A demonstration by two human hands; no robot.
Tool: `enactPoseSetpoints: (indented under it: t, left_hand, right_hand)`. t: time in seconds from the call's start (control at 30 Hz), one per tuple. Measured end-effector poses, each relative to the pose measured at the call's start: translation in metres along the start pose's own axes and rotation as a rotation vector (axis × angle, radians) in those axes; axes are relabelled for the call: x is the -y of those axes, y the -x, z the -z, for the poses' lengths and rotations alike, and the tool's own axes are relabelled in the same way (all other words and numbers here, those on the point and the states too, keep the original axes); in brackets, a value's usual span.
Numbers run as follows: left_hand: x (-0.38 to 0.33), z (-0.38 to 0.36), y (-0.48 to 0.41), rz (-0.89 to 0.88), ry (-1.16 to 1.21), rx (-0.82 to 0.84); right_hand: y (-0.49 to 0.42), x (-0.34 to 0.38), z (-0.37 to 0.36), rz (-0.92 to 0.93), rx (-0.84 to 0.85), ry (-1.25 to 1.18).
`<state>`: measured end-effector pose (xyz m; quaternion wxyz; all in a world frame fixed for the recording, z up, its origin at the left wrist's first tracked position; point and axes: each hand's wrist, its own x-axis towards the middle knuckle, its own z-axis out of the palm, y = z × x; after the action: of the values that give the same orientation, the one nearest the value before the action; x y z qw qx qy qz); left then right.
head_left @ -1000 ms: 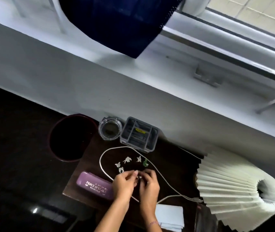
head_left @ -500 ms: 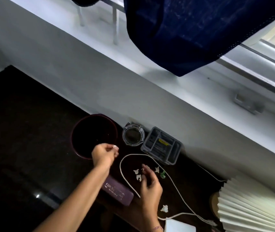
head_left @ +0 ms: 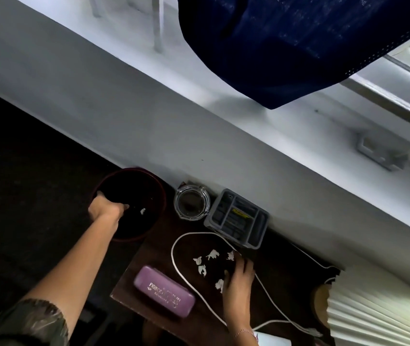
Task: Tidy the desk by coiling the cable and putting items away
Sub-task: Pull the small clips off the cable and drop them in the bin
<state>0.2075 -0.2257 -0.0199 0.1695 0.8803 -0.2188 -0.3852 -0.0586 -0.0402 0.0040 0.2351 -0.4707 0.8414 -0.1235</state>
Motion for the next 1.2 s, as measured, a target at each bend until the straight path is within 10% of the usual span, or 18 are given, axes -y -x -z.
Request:
enactPoseSetpoints:
  t: [0.53,0.8,1.03,1.2]
  left_hand:
    - [0.077,-0.019,0.115,-0.036,0.398,0.239]
    - [0.065,-0.02,0.146,-0.163,0.333,0.248]
    - [0.054,-0.024,0.18,-0.107,0.375,0.389]
    - [0.045,-0.029,0.222,0.095,0.396,0.594]
  right_hand:
    - [-0.017,-0.022,0.005,-0.261,0.004,-0.151]
    - [-0.008,-0.04,0.002,-0.093,0.029,0.037]
    - [-0.014,-0.045,0.014,-0.236,0.035,-0.158]
    - [0.0,-0.003,0.027,-0.392,-0.109,-0.721]
